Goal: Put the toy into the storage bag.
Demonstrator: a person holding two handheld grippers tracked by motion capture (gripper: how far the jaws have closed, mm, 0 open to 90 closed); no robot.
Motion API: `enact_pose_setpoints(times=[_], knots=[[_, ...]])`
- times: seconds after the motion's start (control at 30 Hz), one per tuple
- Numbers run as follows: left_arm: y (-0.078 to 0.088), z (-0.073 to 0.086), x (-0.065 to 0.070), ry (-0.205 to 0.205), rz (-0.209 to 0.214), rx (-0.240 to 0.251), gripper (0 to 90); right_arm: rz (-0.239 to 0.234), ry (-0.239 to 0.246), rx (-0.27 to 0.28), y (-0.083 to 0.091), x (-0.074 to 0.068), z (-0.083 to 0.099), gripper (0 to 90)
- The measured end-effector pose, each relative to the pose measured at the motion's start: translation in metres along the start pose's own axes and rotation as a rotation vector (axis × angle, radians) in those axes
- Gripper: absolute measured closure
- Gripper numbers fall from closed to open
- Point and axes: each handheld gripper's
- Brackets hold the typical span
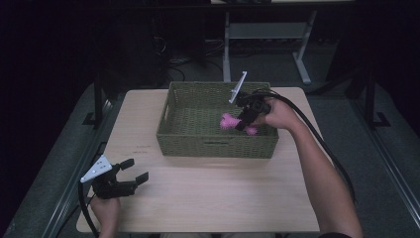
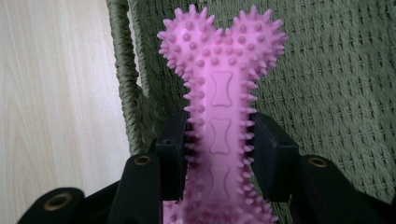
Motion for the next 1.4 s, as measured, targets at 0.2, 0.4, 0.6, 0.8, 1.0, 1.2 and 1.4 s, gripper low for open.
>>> enact_pose_setpoints(times=[0.2, 0.4, 0.6, 0.8, 1.0, 1.2, 1.4], knots=[[0.0, 0.0, 0.0, 0.0, 0.0, 0.001, 13.8, -0.01, -0.004, -0.006, -0.008, 0.003, 0.0, 58.2], [0.001, 0.0, 0.0, 0.0, -0.002, 0.001, 13.9, -0.017, -0.017, -0.01, -0.014, 0.006, 0.003, 58.2], [0.0, 0.0, 0.0, 0.0, -0.001, 0.001, 13.9, -0.025, -0.027, -0.016, -0.02, 0.008, 0.008, 58.1], [0.001, 0.0, -0.001, -0.003, -0.002, 0.0, 13.9, -0.028, -0.029, -0.031, -0.028, 0.009, 0.007, 58.1], [0.001, 0.0, 0.0, 0.001, -0.001, 0.001, 13.9, -0.035, -0.034, -0.031, -0.034, 0.007, 0.007, 58.0], [-0.001, 0.0, 0.0, 0.0, 0.001, 0.001, 13.9, -0.048, -0.046, -0.025, -0.039, 0.009, 0.011, 58.0], [-0.002, 0.0, 0.0, 0.005, 0.0, 0.0, 13.9, -0.05, -0.061, -0.04, -0.043, 0.012, 0.014, 58.0]])
Point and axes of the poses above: each handheld gripper's, and its own axes: y roughly backward along the jaws, z roughly out of its underside, x roughly to its right, and after that the axes turned 4 degrees about -y, right-handed
